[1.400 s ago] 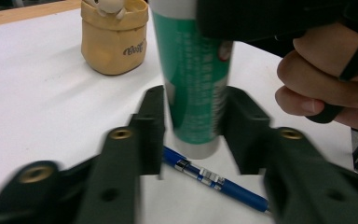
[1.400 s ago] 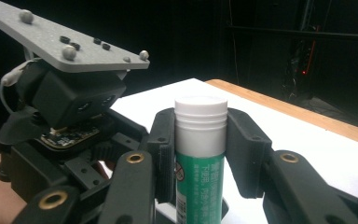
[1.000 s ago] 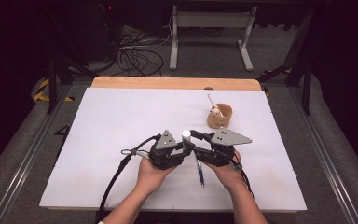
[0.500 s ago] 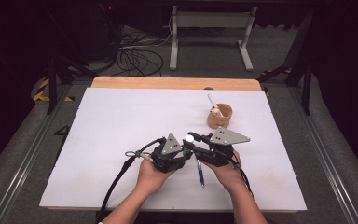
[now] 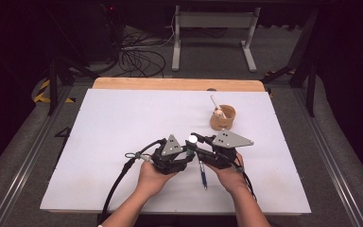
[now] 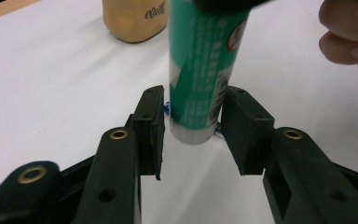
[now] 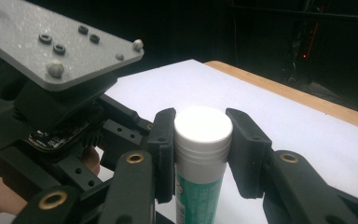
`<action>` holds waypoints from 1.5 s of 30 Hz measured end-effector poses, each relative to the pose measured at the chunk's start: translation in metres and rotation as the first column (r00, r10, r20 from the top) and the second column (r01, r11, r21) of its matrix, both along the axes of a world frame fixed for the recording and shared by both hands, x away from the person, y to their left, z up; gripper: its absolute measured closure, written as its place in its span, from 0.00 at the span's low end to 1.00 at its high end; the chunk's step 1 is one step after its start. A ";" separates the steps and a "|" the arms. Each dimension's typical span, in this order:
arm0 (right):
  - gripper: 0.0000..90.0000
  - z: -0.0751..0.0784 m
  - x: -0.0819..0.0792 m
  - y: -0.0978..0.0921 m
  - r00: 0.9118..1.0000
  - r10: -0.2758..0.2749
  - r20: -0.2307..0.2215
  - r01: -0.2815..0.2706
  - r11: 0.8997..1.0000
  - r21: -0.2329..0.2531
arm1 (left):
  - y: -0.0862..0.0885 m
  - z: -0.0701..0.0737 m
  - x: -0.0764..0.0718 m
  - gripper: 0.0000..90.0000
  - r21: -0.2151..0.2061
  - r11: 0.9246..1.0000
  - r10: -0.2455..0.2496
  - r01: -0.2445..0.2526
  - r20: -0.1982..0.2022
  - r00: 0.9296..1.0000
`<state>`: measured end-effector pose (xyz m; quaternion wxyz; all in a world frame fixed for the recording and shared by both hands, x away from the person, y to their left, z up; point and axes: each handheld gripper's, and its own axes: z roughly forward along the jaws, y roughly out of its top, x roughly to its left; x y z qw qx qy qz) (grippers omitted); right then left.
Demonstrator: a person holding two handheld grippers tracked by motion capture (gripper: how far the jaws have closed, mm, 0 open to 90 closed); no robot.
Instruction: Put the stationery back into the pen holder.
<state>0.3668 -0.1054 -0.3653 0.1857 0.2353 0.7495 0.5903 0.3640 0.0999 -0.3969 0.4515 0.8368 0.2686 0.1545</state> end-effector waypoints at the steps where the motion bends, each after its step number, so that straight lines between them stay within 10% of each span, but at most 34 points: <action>1: 0.73 0.000 0.000 -0.001 1.000 -0.007 0.002 0.007 1.000 0.005 | 0.002 0.001 0.000 0.63 0.004 1.000 0.003 -0.003 0.006 1.000; 17: 0.73 0.012 0.003 -0.016 0.991 -0.122 0.062 0.124 0.992 -0.030 | 0.042 0.007 -0.001 0.41 -0.018 0.999 0.027 -0.027 0.008 1.000; 45: 0.73 0.043 0.031 -0.047 0.932 -0.338 0.131 0.345 0.938 -0.037 | 0.105 0.009 -0.009 0.32 -0.093 0.990 0.112 -0.107 0.056 0.992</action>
